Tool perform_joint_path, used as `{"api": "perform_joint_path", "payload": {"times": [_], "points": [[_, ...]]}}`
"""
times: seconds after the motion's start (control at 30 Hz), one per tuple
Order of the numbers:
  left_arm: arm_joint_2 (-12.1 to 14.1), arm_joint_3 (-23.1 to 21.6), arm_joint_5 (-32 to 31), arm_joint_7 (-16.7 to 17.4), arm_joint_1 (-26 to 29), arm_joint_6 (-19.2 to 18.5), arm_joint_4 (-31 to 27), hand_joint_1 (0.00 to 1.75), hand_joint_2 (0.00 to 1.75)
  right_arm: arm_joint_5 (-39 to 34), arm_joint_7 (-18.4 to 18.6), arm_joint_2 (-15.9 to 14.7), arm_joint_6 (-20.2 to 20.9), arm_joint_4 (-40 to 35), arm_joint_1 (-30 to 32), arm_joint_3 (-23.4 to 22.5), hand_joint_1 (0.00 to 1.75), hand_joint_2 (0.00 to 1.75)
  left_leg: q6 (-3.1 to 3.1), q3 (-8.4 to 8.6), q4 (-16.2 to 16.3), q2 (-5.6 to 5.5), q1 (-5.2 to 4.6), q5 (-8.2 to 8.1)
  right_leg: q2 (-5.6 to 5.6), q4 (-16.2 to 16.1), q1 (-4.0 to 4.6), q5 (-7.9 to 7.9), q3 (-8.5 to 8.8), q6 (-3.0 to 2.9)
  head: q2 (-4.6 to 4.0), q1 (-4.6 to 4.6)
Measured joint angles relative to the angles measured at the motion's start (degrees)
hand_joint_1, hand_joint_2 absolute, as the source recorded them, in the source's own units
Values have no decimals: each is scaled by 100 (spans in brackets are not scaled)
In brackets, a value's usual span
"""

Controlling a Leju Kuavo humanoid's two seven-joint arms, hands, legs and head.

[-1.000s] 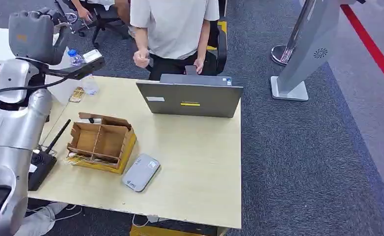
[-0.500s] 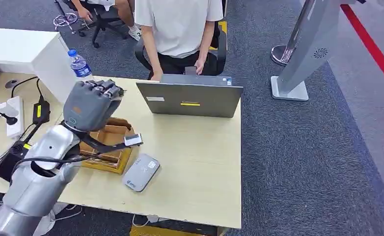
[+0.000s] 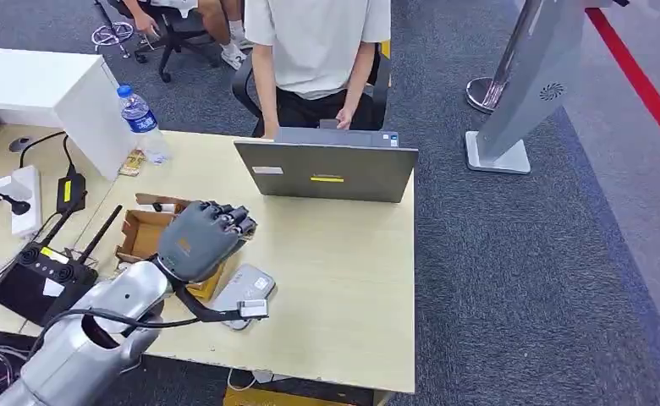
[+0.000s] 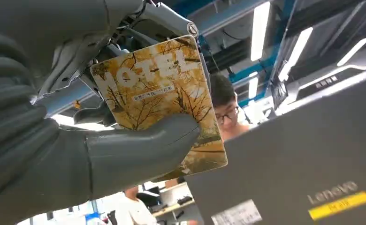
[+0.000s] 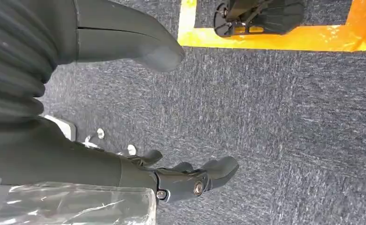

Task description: Pass the card to the sensor for recognition and then transmit it.

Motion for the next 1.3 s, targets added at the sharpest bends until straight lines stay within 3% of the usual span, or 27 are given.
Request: {"api": "perform_joint_path", "payload": {"times": [0.37,1.0,1.3], "points": [[-65,-216,186,216,202,-188,277,175,175,33,2,2,2,0,2,-122,0,175,0,-2,0,0,0,0,0,0,0,-1,-3,0,0,2],[-555,-271,77,444,754,-103,1688,175,175,321,44,9,11,0,3,-245,0,175,2,-5,0,0,0,-2,0,0,0,-2,-4,1,0,0],[-741,-271,39,444,780,-39,2046,175,175,339,52,9,11,0,2,-251,0,175,6,-5,0,-1,0,-4,-5,0,0,-1,-2,1,0,0]]}}
